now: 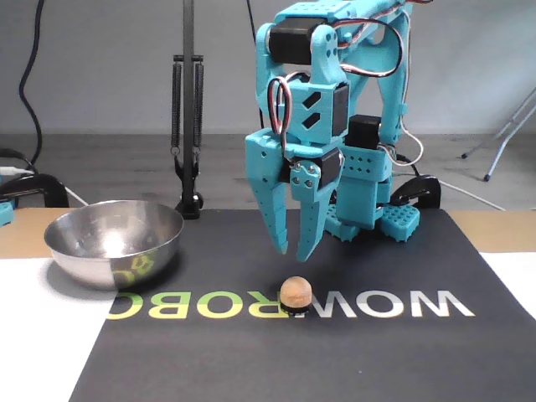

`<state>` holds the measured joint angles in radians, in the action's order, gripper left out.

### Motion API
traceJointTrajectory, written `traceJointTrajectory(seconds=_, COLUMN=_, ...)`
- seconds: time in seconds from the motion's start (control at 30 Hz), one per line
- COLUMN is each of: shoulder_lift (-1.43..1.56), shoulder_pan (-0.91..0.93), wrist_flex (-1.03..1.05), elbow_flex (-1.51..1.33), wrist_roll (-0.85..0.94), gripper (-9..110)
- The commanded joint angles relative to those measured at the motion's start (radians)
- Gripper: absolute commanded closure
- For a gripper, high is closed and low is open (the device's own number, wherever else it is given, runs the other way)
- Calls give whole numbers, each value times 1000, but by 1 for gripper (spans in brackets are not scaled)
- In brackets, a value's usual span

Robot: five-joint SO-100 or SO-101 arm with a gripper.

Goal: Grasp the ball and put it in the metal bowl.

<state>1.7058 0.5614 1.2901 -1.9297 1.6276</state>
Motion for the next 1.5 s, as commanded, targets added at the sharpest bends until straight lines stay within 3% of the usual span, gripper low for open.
traceJointTrajectory(seconds=0.0, shoulder_lift=-8, shoulder_pan=-3, wrist_flex=-25, elbow_flex=5, wrist_roll=0, gripper=74)
traceJointTrajectory(seconds=1.37, shoulder_lift=-95, shoulder_pan=-18, wrist_flex=-54, elbow_flex=6, wrist_roll=5, gripper=73)
traceJointTrajectory(seconds=1.47, shoulder_lift=-95, shoulder_pan=-18, wrist_flex=-54, elbow_flex=5, wrist_roll=5, gripper=69)
